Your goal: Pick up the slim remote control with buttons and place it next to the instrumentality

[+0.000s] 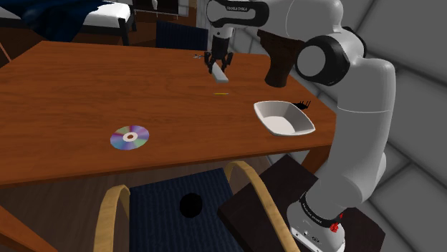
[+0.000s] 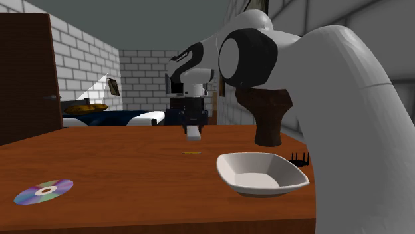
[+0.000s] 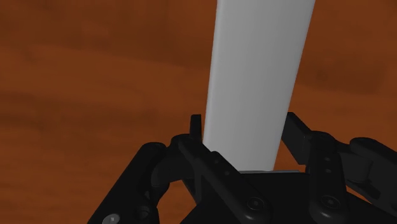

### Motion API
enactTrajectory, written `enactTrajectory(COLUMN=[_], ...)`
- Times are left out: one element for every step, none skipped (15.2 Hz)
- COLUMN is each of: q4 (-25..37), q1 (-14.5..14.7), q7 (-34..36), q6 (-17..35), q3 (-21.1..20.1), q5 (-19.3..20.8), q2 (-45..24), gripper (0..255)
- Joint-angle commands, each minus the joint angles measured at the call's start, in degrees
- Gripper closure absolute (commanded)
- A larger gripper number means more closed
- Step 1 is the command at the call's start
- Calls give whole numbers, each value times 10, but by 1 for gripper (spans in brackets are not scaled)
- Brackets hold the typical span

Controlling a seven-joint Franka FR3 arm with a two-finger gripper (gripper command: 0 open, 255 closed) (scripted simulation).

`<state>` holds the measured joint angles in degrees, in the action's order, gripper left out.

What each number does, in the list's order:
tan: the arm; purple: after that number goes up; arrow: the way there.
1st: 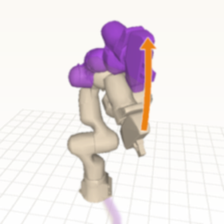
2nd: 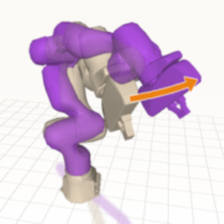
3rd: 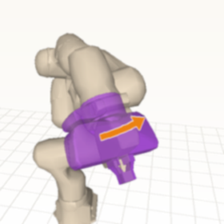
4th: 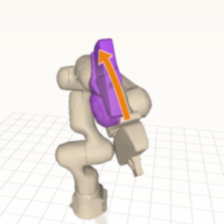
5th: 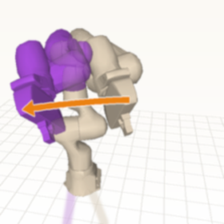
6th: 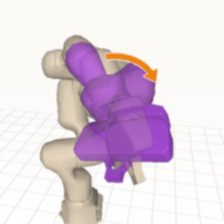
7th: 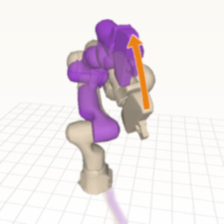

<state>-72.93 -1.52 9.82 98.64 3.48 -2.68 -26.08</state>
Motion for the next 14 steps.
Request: enactTrajectory(q4=[17, 27, 37, 47, 58, 67, 37, 9, -16, -39, -61, -81, -100, -117], q1=[-1, -1, -1, -2, -2, -2, 6, 15, 23, 31, 39, 46, 54, 61], q7=[0, 0, 0, 0, 1, 1, 10, 20, 30, 41, 51, 62, 73, 84], q6=[-16, -25, -33, -42, -51, -58, -47, -37, -29, -21, -14, -8, -2, 4], q3=[0, 0, 0, 0, 0, 0, -2, -4, -7, -10, -13, -17, -21, -25], q5=[0, 0, 0, 0, 0, 0, 2, 3, 5, 7, 8, 10, 11, 12], q2=[-1, -2, -4, -5, -7, -9, 10, 28, 45, 61, 76, 90, 103, 116], gripper=[255, 255, 255, 255, 255, 255, 255, 255, 255, 255, 255, 255, 255, 255])
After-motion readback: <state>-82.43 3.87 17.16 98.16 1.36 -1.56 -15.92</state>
